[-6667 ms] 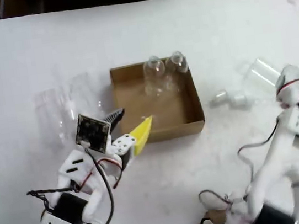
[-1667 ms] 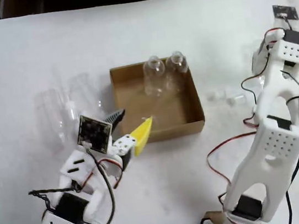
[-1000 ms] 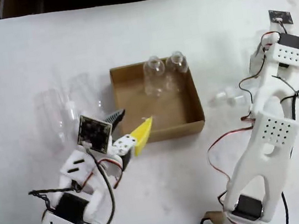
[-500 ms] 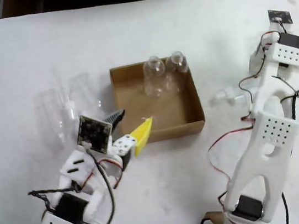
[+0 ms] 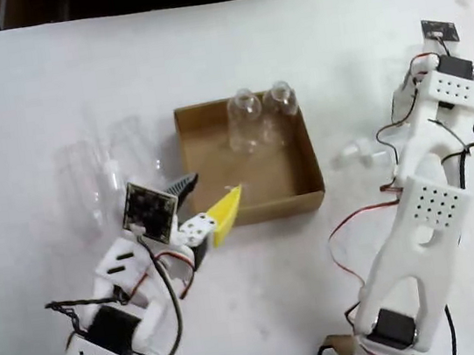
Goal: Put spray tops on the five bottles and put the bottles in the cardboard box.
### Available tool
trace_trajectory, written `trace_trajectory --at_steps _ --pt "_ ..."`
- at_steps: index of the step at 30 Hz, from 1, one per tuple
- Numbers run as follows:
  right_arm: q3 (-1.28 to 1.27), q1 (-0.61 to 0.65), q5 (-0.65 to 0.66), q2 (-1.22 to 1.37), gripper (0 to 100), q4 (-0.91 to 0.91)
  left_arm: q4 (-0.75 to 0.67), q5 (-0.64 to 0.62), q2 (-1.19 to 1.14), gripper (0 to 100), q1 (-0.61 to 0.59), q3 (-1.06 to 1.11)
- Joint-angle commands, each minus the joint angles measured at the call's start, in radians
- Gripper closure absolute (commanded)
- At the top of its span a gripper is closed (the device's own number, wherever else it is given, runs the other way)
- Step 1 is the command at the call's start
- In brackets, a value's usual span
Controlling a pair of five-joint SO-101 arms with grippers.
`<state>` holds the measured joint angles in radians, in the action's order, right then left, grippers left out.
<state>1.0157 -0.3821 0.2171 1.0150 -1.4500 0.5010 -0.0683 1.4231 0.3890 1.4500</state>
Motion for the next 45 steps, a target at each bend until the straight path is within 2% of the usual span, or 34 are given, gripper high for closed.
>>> trace_trajectory --at_steps 1,3,7,15,17,20,26,32,37,40,45 --pt "0.077 0.002 0.011 -0.111 98.2 -0.088 -0.029 0.008 0.013 78 -0.010 -0.006" --pt "0.127 -0.001 0.023 -0.160 98.2 -0.151 -0.029 0.008 0.013 78 -0.015 -0.006" --pt "0.222 0.016 0.170 -0.252 98.2 -0.275 -0.028 0.006 0.016 78 -0.015 -0.006" --pt "0.201 0.056 0.454 -0.449 98.2 -0.277 -0.028 0.006 0.018 78 -0.015 -0.008" --pt "0.161 0.087 0.491 -0.515 98.2 -0.280 -0.028 0.006 0.018 78 -0.015 -0.009" --pt "0.025 0.140 0.540 -0.668 98.2 -0.280 -0.028 0.006 0.018 78 -0.015 -0.011" --pt "-0.440 0.291 0.712 -1.061 98.2 -0.275 -0.028 0.000 0.018 78 -0.016 -0.015" --pt "-0.801 0.424 0.807 -1.376 98.2 -0.266 -0.028 -0.002 0.018 77 -0.016 -0.015" --pt "-1.028 0.496 0.933 -1.555 98.2 -0.268 -0.029 -0.008 0.019 77 -0.027 -0.017" --pt "-1.140 0.516 0.994 -1.616 98.2 -0.268 -0.020 -0.080 0.019 77 -0.068 -0.051" --pt "-1.252 0.599 1.005 -1.647 98.2 -0.268 0.068 -0.138 0.019 74 -0.087 -0.100"
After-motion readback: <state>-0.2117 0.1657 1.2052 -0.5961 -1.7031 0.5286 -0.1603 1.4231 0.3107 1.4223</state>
